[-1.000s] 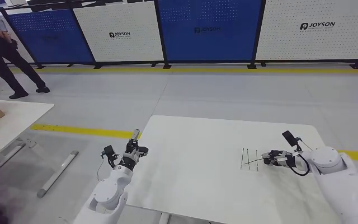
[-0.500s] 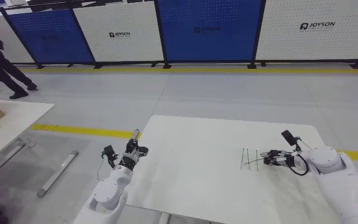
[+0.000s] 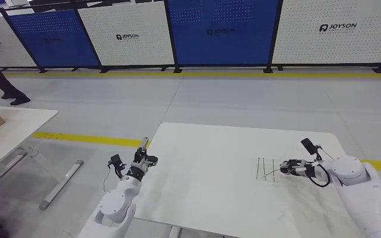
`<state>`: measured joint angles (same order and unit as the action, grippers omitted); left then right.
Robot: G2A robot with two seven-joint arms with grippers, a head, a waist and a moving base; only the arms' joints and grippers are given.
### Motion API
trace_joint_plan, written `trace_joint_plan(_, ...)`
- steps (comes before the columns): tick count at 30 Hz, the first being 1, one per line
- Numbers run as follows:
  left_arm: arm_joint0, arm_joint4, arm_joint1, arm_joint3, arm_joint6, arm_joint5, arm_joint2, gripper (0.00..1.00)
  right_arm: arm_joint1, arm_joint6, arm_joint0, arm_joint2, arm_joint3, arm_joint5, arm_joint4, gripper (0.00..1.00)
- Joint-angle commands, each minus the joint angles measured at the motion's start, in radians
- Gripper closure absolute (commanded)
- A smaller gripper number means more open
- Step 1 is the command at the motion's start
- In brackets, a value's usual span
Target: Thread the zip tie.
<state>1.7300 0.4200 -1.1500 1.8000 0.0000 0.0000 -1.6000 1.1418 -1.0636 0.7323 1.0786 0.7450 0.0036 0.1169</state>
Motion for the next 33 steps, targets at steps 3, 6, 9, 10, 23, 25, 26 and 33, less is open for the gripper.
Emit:
trace_joint_plan(3, 0.000, 0.000, 0.000, 0.000, 0.000, 0.000, 0.000, 0.00, -0.009, -0.005, 0.018, 0.018, 0.026, -0.006, -0.006, 1.00)
trace_joint_plan(6, 0.000, 0.000, 0.000, 0.000, 0.000, 0.000, 0.000, 0.00, -0.019, -0.005, 0.037, 0.042, 0.047, -0.011, -0.019, 1.00)
trace_joint_plan(9, 0.000, 0.000, 0.000, 0.000, 0.000, 0.000, 0.000, 0.00, -0.028, -0.011, 0.056, 0.066, 0.065, -0.016, -0.037, 1.00)
trace_joint_plan(10, 0.000, 0.000, 0.000, 0.000, 0.000, 0.000, 0.000, 0.00, -0.031, -0.014, 0.060, 0.076, 0.069, -0.020, -0.045, 1.00)
trace_joint_plan(23, 0.000, 0.000, 0.000, 0.000, 0.000, 0.000, 0.000, 0.00, -0.101, -0.076, 0.230, 0.285, 0.273, -0.083, -0.176, 1.00)
trace_joint_plan(25, 0.000, 0.000, 0.000, 0.000, 0.000, 0.000, 0.000, 0.00, -0.103, -0.077, 0.236, 0.289, 0.281, -0.082, -0.178, 1.00)
trace_joint_plan(26, 0.000, 0.000, 0.000, 0.000, 0.000, 0.000, 0.000, 0.00, -0.103, -0.077, 0.236, 0.289, 0.281, -0.082, -0.178, 1.00)
trace_joint_plan(33, 0.000, 0.000, 0.000, 0.000, 0.000, 0.000, 0.000, 0.00, -0.103, -0.072, 0.239, 0.289, 0.282, -0.082, -0.179, 1.00)
